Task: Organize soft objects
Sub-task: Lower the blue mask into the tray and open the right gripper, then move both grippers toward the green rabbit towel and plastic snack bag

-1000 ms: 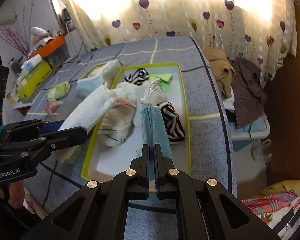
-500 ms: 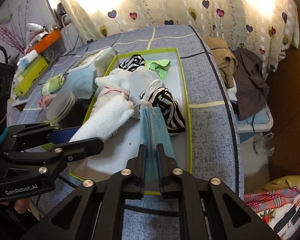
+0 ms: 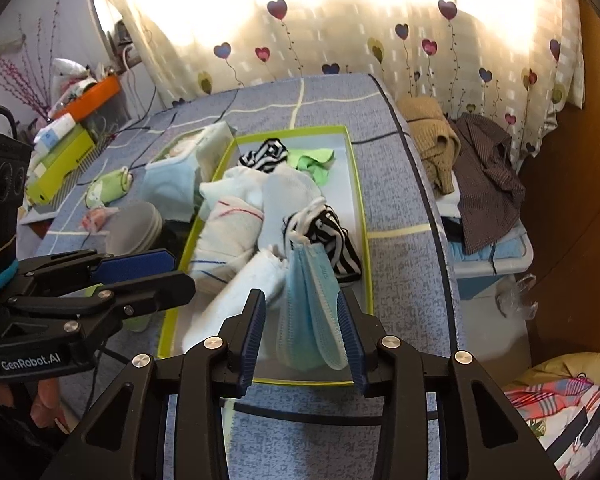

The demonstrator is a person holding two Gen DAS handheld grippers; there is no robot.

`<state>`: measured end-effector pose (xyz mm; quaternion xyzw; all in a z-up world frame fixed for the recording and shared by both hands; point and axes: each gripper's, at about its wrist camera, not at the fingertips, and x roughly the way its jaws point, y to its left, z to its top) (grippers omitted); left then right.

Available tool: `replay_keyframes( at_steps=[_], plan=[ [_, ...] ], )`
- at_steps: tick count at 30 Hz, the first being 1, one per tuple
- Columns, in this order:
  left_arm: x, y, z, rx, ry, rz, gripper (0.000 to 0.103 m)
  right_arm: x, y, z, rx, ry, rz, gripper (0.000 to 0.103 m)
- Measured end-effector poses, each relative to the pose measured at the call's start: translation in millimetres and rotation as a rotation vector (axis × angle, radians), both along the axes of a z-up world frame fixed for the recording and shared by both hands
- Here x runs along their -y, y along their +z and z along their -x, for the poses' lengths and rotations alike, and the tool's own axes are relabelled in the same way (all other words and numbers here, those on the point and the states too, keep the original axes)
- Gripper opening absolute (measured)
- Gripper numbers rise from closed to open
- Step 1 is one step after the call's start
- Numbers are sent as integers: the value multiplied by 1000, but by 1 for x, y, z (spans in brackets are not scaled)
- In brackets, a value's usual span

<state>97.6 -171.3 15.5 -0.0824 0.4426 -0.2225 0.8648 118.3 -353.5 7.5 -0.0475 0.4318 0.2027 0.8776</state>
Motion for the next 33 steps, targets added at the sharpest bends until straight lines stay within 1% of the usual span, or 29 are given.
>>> replay_keyframes(
  at_steps=[4,14,23,33],
  plan=[
    [-7,7,4,21,10,12,40,-6,7,7,19,9,-6,40],
    [-32,24,18,73,45,31,40,-25,24,22,64,34,-9,41],
    [-68,36,25,114,117,55,40,-53,38,26,97,78,-9,42],
    [-111,41,28,143,214,63,40,-89,45,21,108,132,-14,43]
  ],
)
